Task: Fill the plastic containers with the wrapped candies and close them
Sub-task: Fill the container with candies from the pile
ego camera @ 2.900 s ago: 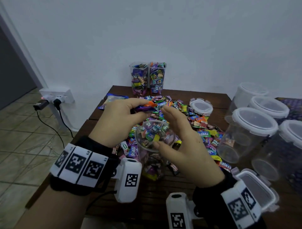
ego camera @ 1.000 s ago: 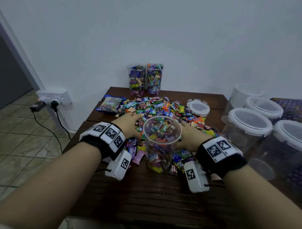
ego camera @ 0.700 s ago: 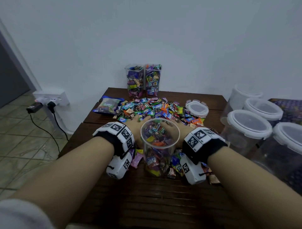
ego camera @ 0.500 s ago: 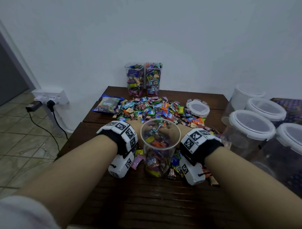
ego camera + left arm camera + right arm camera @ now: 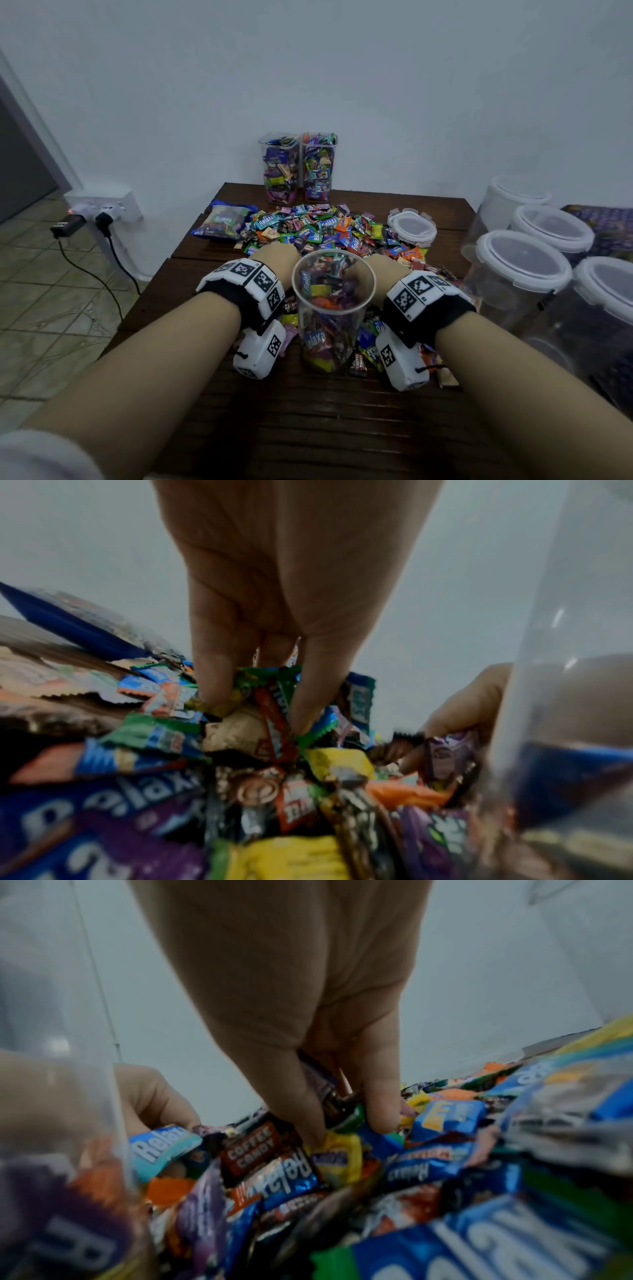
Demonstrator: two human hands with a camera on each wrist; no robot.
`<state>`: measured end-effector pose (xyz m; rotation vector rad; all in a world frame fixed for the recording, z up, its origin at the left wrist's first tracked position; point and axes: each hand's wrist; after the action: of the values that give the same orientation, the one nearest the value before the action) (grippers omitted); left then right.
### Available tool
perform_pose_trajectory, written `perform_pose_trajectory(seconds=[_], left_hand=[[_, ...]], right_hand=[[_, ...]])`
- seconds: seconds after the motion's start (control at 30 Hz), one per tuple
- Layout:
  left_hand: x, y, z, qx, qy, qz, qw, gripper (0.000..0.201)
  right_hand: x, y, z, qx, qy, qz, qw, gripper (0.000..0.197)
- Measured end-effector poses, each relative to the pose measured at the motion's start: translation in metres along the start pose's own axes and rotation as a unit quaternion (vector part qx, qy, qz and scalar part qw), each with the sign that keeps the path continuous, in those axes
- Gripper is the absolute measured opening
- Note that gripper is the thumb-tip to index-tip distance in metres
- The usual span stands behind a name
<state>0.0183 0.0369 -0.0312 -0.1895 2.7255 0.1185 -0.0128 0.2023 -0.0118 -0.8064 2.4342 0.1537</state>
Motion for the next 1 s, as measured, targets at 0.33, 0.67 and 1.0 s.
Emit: perform_pose_trajectory(seconds=[0.33, 0.67, 1.0], left_hand=[[-0.039, -0.007, -0.025, -0.087, 0.082, 0.014, 0.993, 0.030], [-0.064, -0.005, -0.030, -0.205, 0.166, 0.058, 0.963, 0.032], [-0.072, -0.005, -0.029, -0.197, 0.156, 0.044, 0.967, 0.033]], right_hand=[[-0.013, 0.021, -0.005, 0.076, 0.126, -0.022, 0.989, 0.023], [-0.046, 0.026, -0.015, 0.198, 0.238, -0.054, 0.949, 0.039], [-0.093, -0.001, -0.030, 0.255, 0.327, -0.167, 0.895, 0.038]])
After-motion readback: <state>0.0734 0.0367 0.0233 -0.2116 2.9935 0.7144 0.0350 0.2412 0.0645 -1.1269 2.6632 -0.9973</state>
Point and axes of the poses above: each hand's wrist, its own x-axis towards the middle knuckle, its own z-axis out of the palm, y = z × x, and after that the axes turned 11 degrees about -y, right-handed
